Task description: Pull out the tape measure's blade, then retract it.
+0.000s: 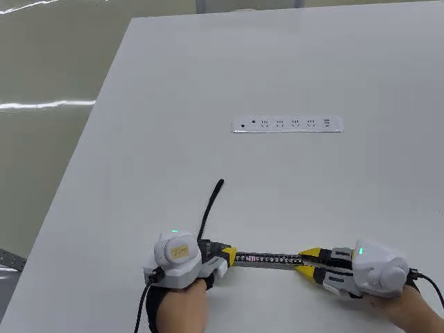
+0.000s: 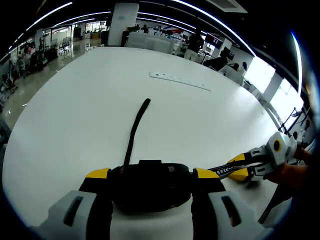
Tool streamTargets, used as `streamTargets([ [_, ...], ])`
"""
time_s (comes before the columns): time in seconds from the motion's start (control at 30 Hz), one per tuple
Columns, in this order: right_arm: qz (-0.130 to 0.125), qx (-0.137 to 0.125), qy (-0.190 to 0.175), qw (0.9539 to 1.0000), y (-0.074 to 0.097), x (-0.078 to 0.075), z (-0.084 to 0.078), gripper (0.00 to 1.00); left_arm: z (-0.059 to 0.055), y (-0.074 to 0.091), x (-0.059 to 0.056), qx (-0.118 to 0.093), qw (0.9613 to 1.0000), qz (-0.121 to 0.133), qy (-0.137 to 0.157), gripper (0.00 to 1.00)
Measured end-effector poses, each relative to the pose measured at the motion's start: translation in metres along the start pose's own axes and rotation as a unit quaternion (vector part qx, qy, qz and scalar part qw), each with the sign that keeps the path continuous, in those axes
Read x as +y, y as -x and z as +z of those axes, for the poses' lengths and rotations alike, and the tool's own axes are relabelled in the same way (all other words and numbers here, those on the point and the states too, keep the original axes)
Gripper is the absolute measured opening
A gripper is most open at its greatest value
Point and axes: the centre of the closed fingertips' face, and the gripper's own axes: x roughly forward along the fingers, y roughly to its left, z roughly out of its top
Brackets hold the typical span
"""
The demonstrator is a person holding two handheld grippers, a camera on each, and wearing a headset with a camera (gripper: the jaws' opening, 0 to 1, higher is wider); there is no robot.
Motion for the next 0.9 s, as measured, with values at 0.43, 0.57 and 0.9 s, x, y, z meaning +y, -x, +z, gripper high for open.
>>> streamTargets([
  [0.43, 0.007, 0.001, 0.003, 1.0, -0.015, -0.002, 0.007, 0.12, 0.001, 0.0, 0.0, 0.0, 1.0, 0.0, 0.003, 0.6],
  [0.57, 0.009, 0.0, 0.006, 0.9999, -0.019, -0.002, 0.01, 0.12, 0.001, -0.001, 0.001, 0.0, 1.0, 0.0, 0.006, 0.6],
  [0.9, 0.009, -0.001, 0.005, 0.9999, -0.029, -0.002, 0.014, 0.12, 0.0, 0.0, 0.001, 0.001, 0.9999, -0.001, 0.011, 0.6],
])
